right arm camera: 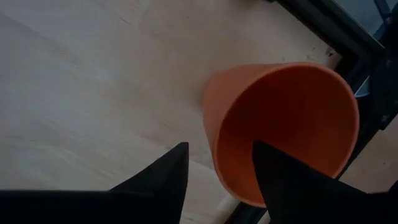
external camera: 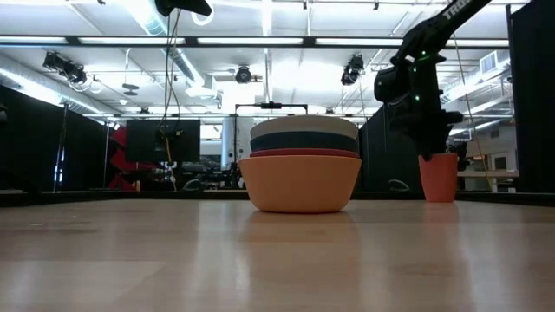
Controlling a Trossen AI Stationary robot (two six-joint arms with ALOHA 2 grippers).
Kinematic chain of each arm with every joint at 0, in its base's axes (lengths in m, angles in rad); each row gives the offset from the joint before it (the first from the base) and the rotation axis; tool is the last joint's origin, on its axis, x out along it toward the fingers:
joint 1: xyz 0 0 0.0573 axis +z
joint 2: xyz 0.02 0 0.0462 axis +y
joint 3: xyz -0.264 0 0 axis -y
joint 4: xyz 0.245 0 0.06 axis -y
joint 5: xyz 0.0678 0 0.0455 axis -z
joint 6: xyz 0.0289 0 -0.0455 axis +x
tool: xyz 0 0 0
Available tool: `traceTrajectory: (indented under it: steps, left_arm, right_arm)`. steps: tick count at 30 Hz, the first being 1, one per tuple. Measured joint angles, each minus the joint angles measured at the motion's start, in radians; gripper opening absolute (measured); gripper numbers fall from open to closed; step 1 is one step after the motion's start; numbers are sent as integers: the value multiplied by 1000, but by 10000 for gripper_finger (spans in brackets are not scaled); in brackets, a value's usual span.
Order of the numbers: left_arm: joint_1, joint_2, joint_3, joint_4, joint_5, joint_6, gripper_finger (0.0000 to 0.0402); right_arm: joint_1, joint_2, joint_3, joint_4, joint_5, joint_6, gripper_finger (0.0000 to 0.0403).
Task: Nest bowls inside each other
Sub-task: Move the orange cup beside the stacked bowls
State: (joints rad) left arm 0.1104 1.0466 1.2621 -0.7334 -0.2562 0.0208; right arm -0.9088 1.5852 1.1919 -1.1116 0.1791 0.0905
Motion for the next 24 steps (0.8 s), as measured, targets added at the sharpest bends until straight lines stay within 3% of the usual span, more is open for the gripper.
traceTrajectory:
  steps: [8, 24]
  left_arm:
    - [0, 0, 0, 0, 0, 0, 6]
    - [0, 0, 0, 0, 0, 0, 3]
  right_arm:
    - [-16, 2, -3, 12, -13, -22, 121]
    - [-24, 3, -158, 87, -79, -17, 97]
